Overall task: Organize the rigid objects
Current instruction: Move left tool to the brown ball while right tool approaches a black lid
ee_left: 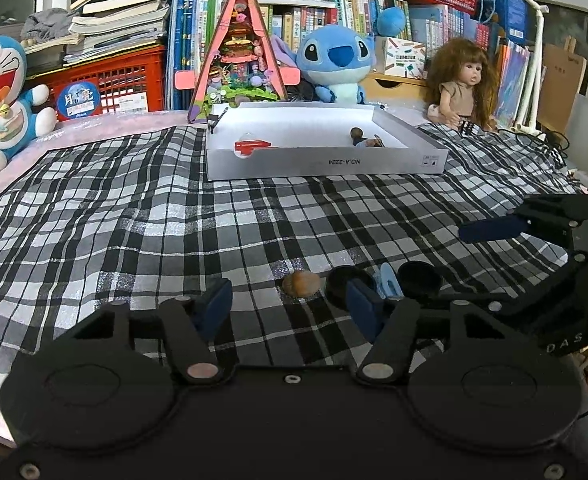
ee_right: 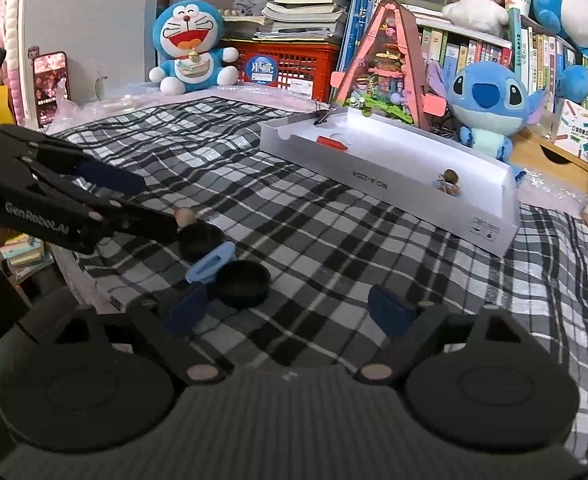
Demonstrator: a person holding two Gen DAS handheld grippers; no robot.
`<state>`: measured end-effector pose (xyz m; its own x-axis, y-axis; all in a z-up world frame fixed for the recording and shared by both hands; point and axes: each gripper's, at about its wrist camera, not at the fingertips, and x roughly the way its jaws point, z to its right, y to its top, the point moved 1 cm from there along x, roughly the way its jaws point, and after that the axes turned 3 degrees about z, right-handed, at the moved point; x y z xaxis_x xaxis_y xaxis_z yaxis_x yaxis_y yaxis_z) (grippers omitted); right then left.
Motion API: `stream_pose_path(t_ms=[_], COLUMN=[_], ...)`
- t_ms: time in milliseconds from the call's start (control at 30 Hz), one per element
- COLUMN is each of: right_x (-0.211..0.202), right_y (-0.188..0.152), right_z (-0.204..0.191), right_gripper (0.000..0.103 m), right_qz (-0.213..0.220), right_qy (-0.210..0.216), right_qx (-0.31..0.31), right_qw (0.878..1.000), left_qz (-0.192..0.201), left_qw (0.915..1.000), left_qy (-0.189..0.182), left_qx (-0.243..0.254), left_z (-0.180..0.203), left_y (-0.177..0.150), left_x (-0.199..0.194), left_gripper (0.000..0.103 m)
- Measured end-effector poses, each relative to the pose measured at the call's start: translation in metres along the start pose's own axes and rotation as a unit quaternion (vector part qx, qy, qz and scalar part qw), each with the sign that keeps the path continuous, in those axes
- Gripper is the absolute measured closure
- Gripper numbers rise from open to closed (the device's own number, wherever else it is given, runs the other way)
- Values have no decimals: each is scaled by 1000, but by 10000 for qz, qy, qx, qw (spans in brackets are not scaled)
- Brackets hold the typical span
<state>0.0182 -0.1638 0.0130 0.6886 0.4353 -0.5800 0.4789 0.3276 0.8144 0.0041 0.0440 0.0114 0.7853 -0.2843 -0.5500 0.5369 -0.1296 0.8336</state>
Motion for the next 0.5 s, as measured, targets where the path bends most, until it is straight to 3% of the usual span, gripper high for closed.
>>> stream_pose_path(t_ms=[200, 500], right_x=[4, 8], right_y=[1, 2], right_z=[-5, -7], right_gripper=[20, 26], right_qz=[-40, -31], right_qy=[54, -177], right_qx=[-12, 6], right_qw=[10000, 9998], left_qz=[-4, -44], left_qw=[9998, 9999], left_qy=[103, 84], left_qx=[191, 68], left_z=[6, 10], left_y=[-2, -3], left_x=[4, 16], left_gripper=[49, 52])
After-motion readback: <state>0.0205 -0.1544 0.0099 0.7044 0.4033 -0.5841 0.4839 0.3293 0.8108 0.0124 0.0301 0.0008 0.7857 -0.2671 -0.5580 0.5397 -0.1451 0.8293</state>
